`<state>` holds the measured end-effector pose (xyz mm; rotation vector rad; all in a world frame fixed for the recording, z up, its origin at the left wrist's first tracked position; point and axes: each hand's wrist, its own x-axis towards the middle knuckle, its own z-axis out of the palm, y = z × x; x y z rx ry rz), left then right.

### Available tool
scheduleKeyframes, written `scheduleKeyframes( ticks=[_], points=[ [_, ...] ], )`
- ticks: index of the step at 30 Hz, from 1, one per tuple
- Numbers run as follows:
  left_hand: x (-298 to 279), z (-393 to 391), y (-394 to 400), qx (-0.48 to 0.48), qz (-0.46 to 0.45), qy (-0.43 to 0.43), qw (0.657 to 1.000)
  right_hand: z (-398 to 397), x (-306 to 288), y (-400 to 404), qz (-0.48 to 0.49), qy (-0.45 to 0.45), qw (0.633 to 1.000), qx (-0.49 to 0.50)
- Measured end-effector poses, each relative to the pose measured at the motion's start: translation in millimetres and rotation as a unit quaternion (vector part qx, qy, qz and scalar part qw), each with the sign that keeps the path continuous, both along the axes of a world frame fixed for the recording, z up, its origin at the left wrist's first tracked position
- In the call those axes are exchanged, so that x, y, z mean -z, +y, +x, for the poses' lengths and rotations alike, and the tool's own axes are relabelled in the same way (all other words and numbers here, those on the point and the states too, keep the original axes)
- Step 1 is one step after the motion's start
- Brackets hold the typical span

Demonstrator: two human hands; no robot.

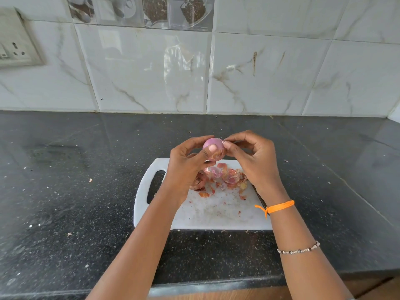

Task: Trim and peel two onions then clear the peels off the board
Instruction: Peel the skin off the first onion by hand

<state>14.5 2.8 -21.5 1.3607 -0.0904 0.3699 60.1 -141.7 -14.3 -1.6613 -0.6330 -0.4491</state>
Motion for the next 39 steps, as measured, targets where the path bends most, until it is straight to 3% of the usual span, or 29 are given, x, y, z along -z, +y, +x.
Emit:
scheduleKeyframes(
  ticks=[9,16,18,22,25,31,39],
  points=[
    [0.9,-0.8,-0.5,0.048,0.013,-0.019,0.999,5.4,1.8,-3.5,-0.016,0.057,0.994,0.094],
    [2.1,-2.1,-2.4,0.094,-0.016,-0.053,0.994,10.2,11.3,-9.7,-0.243,0.042,0.953,0.176],
    [1.9,-1.7,-2.1,0.097,-0.031,-0.054,0.993,11.5,12.8,-9.9,-0.265,0.057,0.948,0.168],
    [3.9,0.0,-3.4,0.068,-0.016,-0.037,0.997,2.5,4.1,-4.4,-0.094,0.122,0.986,0.070],
    [3.3,0.6,-3.9,0.038,-0.013,-0.023,0.999,-4.6,-2.5,-1.0,0.015,0.133,0.991,0.000],
    [2.7,0.3,-3.0,0.023,-0.017,-0.016,0.999,-9.9,-2.0,6.2,-0.010,0.052,0.998,0.028],
    [3.9,0.4,-2.9,0.027,-0.005,-0.011,1.000,-10.0,-2.6,8.0,-0.017,0.039,0.998,0.048]
  ],
)
